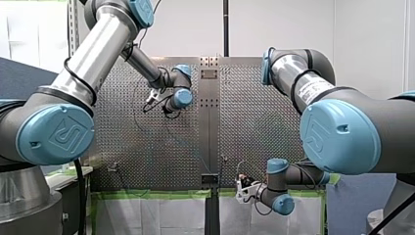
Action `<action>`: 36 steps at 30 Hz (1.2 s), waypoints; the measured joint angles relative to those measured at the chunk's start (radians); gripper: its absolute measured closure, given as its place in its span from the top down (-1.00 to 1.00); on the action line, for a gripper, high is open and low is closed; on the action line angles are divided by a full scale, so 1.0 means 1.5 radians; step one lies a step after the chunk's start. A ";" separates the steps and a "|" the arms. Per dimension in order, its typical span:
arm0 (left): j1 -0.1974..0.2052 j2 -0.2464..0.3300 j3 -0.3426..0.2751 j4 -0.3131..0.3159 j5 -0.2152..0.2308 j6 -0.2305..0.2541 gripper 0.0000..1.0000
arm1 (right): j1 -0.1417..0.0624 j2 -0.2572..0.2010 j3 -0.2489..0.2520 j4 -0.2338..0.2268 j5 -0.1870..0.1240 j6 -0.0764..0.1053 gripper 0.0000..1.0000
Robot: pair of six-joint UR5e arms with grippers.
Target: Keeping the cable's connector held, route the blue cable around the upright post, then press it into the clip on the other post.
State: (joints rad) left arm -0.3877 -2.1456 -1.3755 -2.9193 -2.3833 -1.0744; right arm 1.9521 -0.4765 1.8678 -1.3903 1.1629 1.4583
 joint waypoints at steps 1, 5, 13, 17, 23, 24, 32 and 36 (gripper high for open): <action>0.002 0.000 0.000 0.000 -0.002 0.000 1.00 | 0.000 0.000 0.000 0.000 0.000 0.000 -1.00; 0.007 -0.004 0.000 -0.003 0.004 0.002 1.00 | 0.000 0.000 0.000 0.000 0.000 0.000 -1.00; 0.003 -0.032 0.000 -0.009 0.027 0.015 1.00 | 0.000 0.000 0.000 0.000 0.001 0.000 -1.00; 0.005 -0.034 0.000 -0.008 0.023 0.019 1.00 | -0.001 0.000 0.000 0.000 0.000 -0.001 -1.00; 0.007 -0.045 0.000 -0.009 0.010 0.021 1.00 | -0.002 0.000 0.000 -0.001 0.000 0.000 -1.00; 0.006 -0.049 0.000 -0.010 0.008 0.021 1.00 | -0.002 0.000 0.000 -0.001 0.000 0.000 -1.00; -0.002 -0.097 0.000 -0.014 0.010 0.009 1.00 | -0.002 0.001 0.000 -0.003 0.000 0.001 -1.00; -0.004 -0.103 0.000 -0.015 0.021 0.001 1.00 | -0.002 0.001 0.000 -0.003 -0.001 0.001 -1.00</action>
State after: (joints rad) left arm -0.3937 -2.3001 -1.3755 -2.9422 -2.3517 -1.0736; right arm 1.9489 -0.4750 1.8679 -1.3945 1.1607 1.4591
